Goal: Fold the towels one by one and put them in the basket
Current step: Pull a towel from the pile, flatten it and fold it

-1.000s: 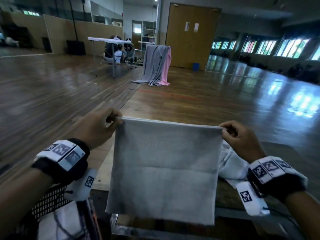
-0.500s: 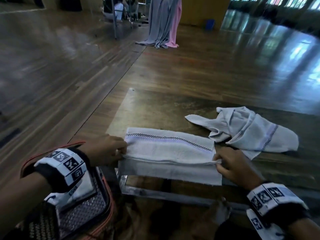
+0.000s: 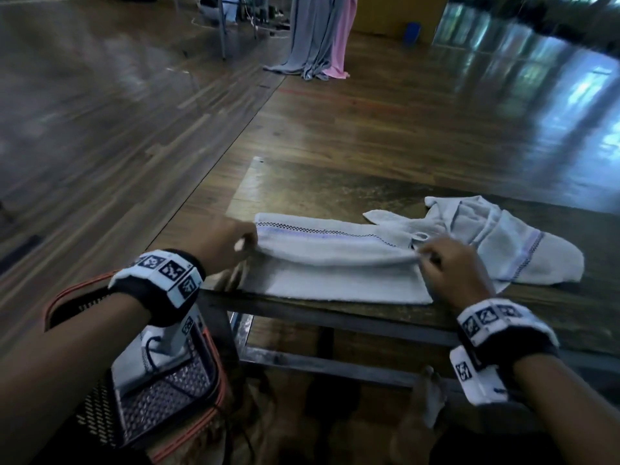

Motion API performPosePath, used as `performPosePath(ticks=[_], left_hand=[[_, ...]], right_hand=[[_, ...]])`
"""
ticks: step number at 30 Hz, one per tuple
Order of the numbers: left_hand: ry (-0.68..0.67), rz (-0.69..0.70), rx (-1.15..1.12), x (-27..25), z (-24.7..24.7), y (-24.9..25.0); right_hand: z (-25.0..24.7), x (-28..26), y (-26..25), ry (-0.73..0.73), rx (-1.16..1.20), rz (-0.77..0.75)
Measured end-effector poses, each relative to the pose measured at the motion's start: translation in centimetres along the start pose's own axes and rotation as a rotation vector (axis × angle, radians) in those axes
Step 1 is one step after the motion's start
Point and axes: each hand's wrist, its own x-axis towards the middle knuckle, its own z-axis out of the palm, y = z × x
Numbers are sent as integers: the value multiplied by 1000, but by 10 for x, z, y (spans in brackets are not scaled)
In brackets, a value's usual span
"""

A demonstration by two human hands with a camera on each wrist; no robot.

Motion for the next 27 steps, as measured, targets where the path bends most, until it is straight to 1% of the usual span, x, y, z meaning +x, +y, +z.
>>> performPosePath(ticks=[2, 3, 4, 5, 6, 7, 8, 9, 10, 11, 13, 15, 16, 17, 19, 20, 21, 22, 24, 26, 27], left_hand=[[190, 56, -50, -4, -10, -2], [252, 80, -34, -8, -13, -3], [275, 103, -8, -13, -14, -3], [266, 126, 17, -19, -12, -3], [213, 140, 40, -24, -7, -3], [124, 141, 67, -29, 0, -1], [18, 128, 97, -34, 8, 2], [-63, 115, 130, -38, 17, 4], [-93, 110, 147, -39, 23, 4], [-80, 103, 140, -40, 24, 4], [-7, 89, 124, -40, 20, 4], [81, 104, 88, -40, 15, 2], [97, 115, 71, -41, 14, 1], [75, 122, 63, -42, 14, 2], [-13, 137, 88, -44, 19, 3], [-23, 143, 105, -46, 21, 3], [-2, 149, 117, -47, 20, 3], [60, 166, 114, -48, 18, 2], [174, 191, 79, -54, 16, -1], [198, 231, 71, -59, 18, -2], [168, 242, 69, -61, 22, -3]], right_hand=[[-11, 2, 6, 194, 6, -11], [-14, -1, 8, 238, 10, -26], [-15, -5, 10, 222, 19, -42], [-13, -11, 11, 140, 35, -60], [-10, -18, 10, -5, 50, -68], [-5, -26, 9, -173, 56, -66], [0, -33, 9, -299, 54, -54], [3, -37, 11, -350, 57, -40], [3, -37, 13, -336, 75, -31], [2, -36, 16, -277, 97, -36], [-4, -30, 18, -115, 106, -78], [-9, -28, 18, -26, 77, -124], [-10, -28, 18, -39, 53, -133], [-10, -29, 17, -100, 26, -121], [-6, -37, 14, -291, 4, -56], [-4, -40, 14, -342, 6, -28], [-3, -42, 14, -340, 11, -16], [-4, -42, 14, -304, 9, -23], [-8, -43, 13, -208, -27, -95], [-9, -47, 13, -176, -68, -144], [-9, -50, 12, -189, -83, -144]])
